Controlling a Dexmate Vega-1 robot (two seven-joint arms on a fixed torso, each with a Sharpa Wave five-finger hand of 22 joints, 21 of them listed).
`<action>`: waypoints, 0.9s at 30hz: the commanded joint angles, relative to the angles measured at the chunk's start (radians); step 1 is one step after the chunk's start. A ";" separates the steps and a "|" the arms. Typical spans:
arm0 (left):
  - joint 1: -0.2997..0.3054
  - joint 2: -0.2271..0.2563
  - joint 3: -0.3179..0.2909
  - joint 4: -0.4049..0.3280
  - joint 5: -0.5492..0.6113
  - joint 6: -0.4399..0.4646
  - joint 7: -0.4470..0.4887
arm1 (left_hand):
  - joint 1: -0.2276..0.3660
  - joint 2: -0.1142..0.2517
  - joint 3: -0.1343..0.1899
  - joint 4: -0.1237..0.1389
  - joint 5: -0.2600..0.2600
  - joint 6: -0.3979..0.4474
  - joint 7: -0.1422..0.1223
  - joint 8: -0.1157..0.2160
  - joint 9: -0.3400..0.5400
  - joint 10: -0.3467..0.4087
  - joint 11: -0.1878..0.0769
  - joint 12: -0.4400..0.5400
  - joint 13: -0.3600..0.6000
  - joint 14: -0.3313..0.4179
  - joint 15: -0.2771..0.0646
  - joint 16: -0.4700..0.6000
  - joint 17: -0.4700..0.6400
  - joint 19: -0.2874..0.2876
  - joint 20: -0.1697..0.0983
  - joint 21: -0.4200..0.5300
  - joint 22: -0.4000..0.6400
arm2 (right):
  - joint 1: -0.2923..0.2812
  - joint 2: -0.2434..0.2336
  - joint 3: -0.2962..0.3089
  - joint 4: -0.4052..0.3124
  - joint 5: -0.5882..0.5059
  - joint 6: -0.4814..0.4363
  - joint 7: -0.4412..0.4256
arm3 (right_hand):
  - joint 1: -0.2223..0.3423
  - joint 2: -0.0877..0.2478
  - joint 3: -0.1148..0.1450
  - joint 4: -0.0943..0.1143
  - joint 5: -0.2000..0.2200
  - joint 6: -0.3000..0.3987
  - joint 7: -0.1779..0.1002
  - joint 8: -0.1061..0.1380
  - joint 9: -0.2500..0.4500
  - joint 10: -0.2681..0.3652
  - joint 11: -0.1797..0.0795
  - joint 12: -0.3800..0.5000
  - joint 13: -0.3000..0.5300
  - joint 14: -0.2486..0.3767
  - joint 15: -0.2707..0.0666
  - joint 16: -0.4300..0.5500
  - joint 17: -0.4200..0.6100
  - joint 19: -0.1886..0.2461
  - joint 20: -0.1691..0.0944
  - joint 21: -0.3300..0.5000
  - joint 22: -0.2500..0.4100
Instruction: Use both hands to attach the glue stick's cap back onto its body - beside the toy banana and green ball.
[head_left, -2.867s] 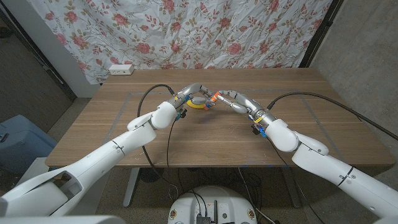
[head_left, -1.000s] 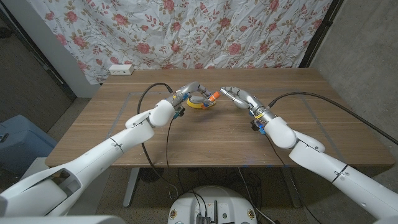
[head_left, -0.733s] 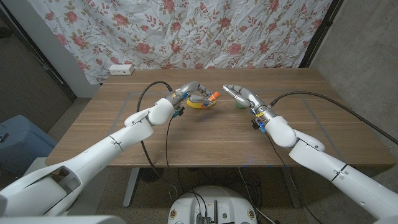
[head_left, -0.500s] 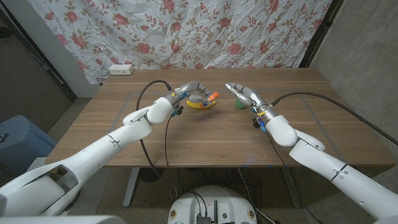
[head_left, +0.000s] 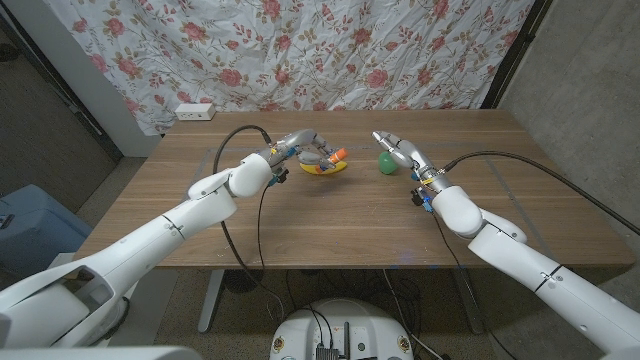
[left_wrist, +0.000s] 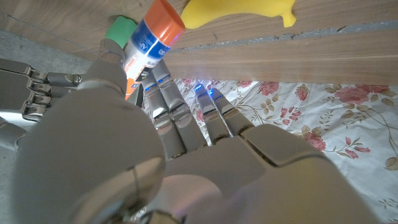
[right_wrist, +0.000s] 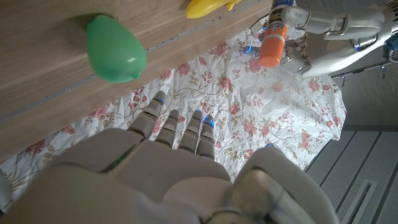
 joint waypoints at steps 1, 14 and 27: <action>0.021 0.041 -0.018 -0.040 0.032 0.012 -0.008 | 0.060 0.076 0.001 0.004 0.007 0.032 -0.035 0.006 0.018 0.013 -0.012 0.001 0.004 -0.004 -0.154 -0.004 0.002 -0.004 -0.070 -0.003 0.004 | -0.010 0.010 0.025 0.031 0.078 0.021 -0.011 | -0.016 0.000 0.002 0.005 -0.001 -0.019 -0.001 -0.004 -0.001 -0.012 0.008 -0.004 0.001 0.021 -0.005 0.005 0.002 -0.004 -0.003 -0.008 0.001; 0.015 0.085 -0.025 -0.038 0.070 -0.025 -0.040 | 0.059 0.078 0.001 0.005 0.007 0.034 -0.035 0.009 0.019 0.011 -0.012 0.003 0.004 -0.006 -0.154 -0.003 0.002 -0.004 -0.070 -0.002 0.004 | -0.012 0.032 0.043 0.082 0.146 0.043 -0.031 | -0.021 -0.001 0.002 0.006 -0.001 -0.035 0.009 -0.002 -0.002 -0.020 0.015 -0.001 0.000 0.030 -0.004 0.004 0.001 -0.009 -0.009 -0.013 0.001; -0.038 0.100 -0.012 0.032 0.102 -0.114 -0.099 | 0.055 0.080 -0.001 0.007 0.007 0.029 -0.035 0.009 0.019 0.007 -0.012 0.004 0.005 -0.007 -0.151 -0.002 0.003 -0.004 -0.068 -0.002 0.004 | -0.010 0.071 0.063 0.140 0.241 0.088 -0.035 | -0.033 0.004 0.002 0.011 -0.002 -0.044 0.023 0.000 -0.002 -0.022 0.023 0.003 0.000 0.037 -0.018 0.002 0.001 -0.005 -0.024 -0.014 0.001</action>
